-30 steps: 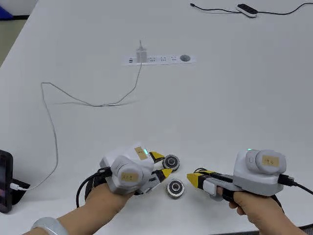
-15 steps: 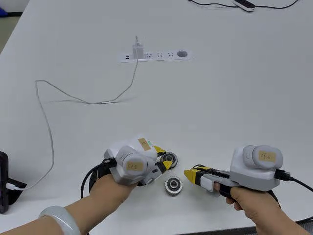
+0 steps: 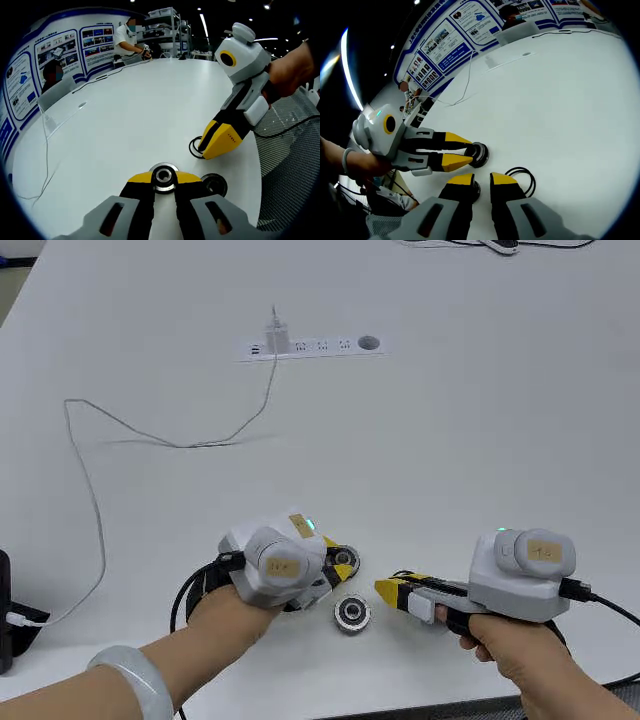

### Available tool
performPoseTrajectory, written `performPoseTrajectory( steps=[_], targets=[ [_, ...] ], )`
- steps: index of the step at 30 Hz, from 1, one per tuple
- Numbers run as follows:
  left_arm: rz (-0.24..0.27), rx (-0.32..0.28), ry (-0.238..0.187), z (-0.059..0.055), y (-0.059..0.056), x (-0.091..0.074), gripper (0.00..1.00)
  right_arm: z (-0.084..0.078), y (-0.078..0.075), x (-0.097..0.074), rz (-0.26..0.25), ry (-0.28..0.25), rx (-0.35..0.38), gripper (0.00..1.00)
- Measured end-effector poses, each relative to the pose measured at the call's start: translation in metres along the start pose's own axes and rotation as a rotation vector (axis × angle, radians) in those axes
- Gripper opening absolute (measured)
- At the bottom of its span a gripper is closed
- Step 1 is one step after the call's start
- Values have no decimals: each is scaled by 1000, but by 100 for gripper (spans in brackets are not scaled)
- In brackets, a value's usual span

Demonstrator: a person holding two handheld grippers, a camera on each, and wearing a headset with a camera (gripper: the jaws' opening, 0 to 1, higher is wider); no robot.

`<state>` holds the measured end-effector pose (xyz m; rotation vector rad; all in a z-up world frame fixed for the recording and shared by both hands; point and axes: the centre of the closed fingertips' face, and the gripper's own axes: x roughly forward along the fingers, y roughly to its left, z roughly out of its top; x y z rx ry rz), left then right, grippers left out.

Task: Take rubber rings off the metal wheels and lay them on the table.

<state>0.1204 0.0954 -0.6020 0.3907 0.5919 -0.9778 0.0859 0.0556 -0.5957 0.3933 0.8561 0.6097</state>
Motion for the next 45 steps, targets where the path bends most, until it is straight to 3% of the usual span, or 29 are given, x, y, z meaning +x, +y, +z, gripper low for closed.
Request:
performPoseTrajectory(
  steps=[16,32,45],
  targets=[
    [-11,-9,-2,-1,1,1,14,14,-1,17,33,-39,124,14],
    [-10,-10,-6,-2,1,1,14,14,-2,32,49,-29,172,14],
    [-9,-16,-10,-2,1,1,13,13,-5,40,82,-19,286,15]
  ],
)
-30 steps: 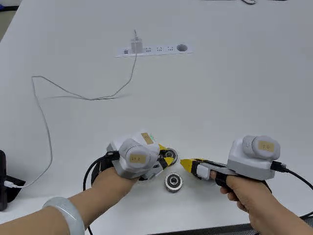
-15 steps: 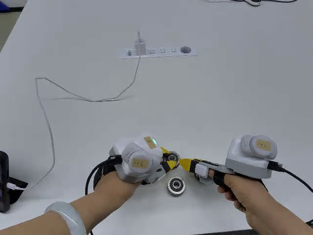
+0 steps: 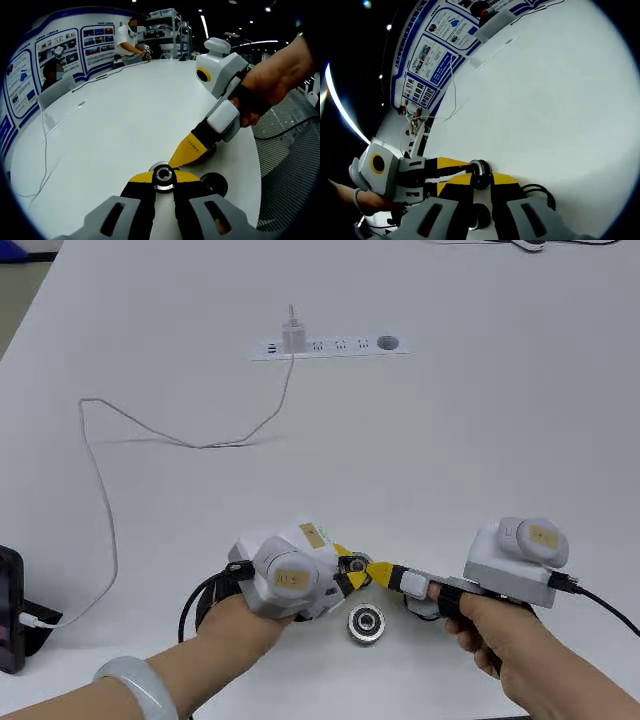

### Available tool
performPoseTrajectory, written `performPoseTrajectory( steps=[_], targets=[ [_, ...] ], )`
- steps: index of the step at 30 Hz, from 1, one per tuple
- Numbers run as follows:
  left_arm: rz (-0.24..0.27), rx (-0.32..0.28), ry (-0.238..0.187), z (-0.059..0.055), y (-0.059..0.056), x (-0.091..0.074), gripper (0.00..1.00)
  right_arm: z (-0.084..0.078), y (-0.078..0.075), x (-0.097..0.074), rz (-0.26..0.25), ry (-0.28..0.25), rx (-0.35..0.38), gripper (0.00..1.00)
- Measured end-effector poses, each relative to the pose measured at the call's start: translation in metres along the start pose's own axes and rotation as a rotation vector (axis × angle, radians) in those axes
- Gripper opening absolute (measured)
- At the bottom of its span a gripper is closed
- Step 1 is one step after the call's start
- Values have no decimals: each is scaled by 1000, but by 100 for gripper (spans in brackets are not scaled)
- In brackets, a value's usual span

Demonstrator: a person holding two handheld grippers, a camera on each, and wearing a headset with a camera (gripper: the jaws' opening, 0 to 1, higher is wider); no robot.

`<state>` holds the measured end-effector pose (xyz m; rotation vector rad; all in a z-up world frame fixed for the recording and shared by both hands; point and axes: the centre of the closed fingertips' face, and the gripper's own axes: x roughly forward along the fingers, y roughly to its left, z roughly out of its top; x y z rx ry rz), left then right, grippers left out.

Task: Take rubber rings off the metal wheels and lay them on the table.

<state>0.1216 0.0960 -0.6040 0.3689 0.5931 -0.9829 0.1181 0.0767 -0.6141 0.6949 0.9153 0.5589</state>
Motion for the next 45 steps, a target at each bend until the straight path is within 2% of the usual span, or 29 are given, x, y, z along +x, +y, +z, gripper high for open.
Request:
performPoseTrajectory(
  steps=[4,8,11,27,34,35,45],
  targets=[
    [-1,0,0,0,0,0,13,-2,-2,1,4,15,17,15],
    [-3,-2,-2,0,-1,0,13,-2,2,3,36,18,53,15],
    [-3,-4,-2,0,-1,0,13,-2,2,4,42,18,59,15],
    [-2,-8,-5,1,-2,0,13,0,0,-3,32,19,-13,6],
    [-2,-9,-5,1,-2,0,13,2,-1,-5,1,29,-80,3],
    [-2,-9,-6,1,-2,0,13,1,3,-5,17,31,-78,3],
    [-2,-11,-5,0,-1,-1,13,-2,2,0,31,42,-46,6]
  ],
)
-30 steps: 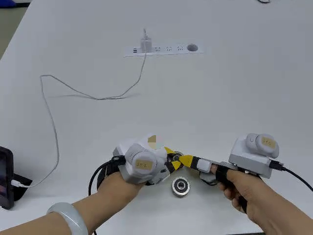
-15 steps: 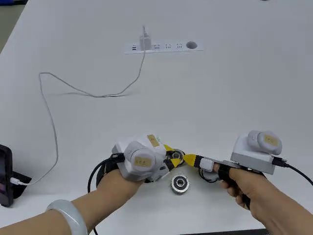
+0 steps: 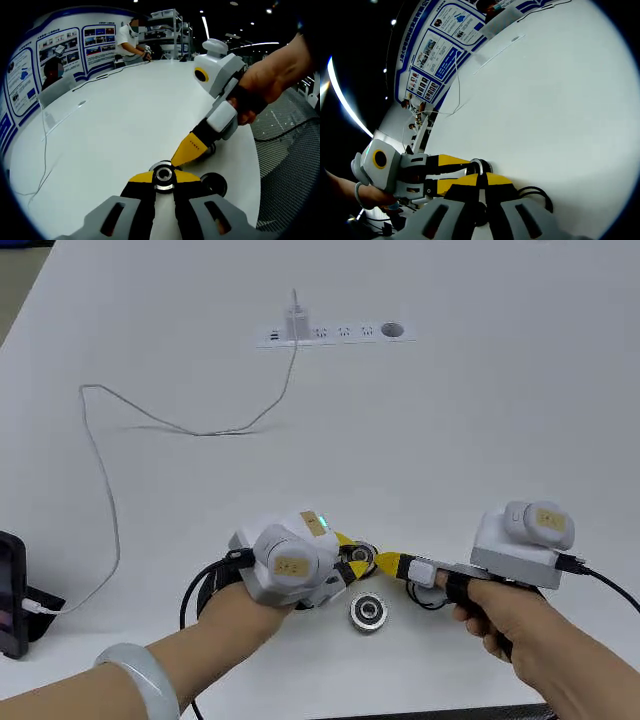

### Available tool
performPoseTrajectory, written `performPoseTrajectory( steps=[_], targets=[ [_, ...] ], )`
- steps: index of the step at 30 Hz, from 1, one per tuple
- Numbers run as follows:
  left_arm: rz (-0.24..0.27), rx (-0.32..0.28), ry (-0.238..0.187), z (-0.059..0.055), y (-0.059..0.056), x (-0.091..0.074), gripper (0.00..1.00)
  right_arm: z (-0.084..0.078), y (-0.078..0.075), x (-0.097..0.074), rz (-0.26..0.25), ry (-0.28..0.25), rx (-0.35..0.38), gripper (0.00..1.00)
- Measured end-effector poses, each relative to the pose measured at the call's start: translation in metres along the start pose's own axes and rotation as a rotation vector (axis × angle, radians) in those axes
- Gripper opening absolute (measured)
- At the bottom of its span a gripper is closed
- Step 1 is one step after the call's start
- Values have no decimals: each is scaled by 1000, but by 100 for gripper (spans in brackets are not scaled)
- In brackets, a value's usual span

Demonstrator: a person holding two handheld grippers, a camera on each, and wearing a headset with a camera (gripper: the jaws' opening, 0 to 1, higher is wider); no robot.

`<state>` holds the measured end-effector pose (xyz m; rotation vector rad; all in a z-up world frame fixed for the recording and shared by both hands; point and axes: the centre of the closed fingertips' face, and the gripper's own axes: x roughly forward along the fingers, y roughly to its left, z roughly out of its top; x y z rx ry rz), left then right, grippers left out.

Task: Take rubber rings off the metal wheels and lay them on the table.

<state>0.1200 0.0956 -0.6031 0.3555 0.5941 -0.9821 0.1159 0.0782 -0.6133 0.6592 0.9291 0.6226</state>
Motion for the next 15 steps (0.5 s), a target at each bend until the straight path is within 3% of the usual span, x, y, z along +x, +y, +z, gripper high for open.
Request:
performPoseTrajectory(
  steps=[15],
  targets=[
    [-2,4,2,-1,0,0,13,1,1,1,-28,20,-41,6]
  ],
)
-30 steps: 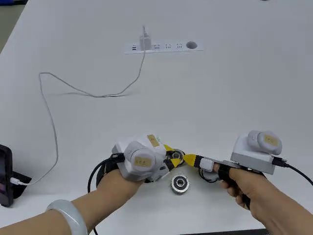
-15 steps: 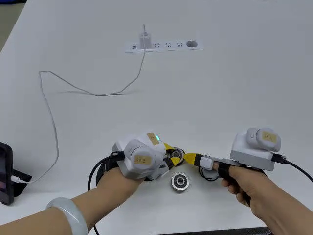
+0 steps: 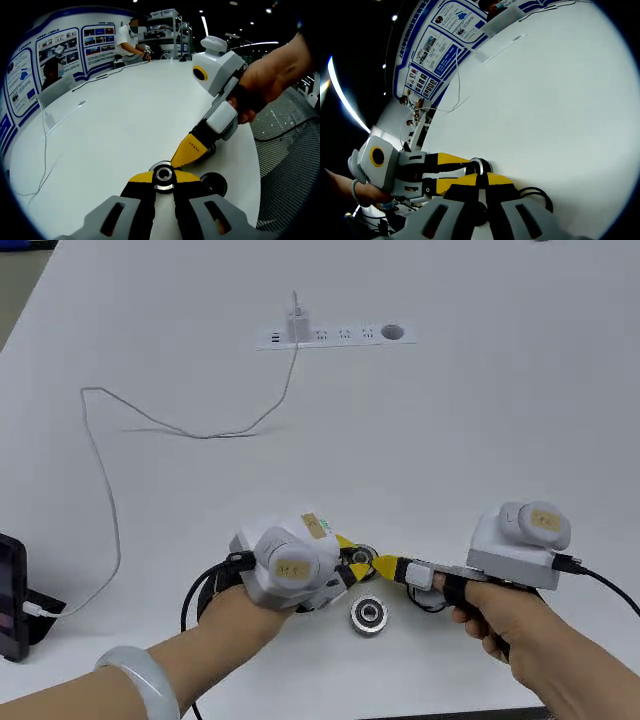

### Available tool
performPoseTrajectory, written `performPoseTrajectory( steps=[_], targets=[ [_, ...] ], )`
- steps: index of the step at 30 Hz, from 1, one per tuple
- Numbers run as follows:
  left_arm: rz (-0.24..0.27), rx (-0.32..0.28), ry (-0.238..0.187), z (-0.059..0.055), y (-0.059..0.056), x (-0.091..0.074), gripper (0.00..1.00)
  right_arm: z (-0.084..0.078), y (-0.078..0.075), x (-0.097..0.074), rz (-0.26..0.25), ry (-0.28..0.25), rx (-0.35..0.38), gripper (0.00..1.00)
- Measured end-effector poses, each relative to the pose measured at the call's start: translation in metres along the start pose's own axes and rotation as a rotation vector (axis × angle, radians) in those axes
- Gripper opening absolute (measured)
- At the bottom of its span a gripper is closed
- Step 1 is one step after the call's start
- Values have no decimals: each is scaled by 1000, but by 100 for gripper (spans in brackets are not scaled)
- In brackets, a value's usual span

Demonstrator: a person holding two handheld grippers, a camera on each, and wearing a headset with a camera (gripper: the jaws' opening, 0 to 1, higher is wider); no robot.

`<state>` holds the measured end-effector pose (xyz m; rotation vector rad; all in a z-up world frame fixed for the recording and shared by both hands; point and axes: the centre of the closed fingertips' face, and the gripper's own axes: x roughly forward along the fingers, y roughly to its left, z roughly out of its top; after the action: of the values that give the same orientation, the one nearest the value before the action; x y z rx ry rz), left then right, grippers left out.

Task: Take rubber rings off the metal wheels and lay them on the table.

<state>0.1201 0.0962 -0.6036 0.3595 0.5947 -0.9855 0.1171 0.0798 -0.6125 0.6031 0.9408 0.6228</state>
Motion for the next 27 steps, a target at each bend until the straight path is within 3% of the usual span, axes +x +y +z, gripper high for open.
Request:
performPoseTrajectory(
  steps=[11,27],
  targets=[
    [-2,2,2,0,-1,0,13,-1,1,-2,-35,36,-68,6],
    [0,-3,3,0,-1,-1,13,-3,2,-6,-14,22,-12,3]
  ],
)
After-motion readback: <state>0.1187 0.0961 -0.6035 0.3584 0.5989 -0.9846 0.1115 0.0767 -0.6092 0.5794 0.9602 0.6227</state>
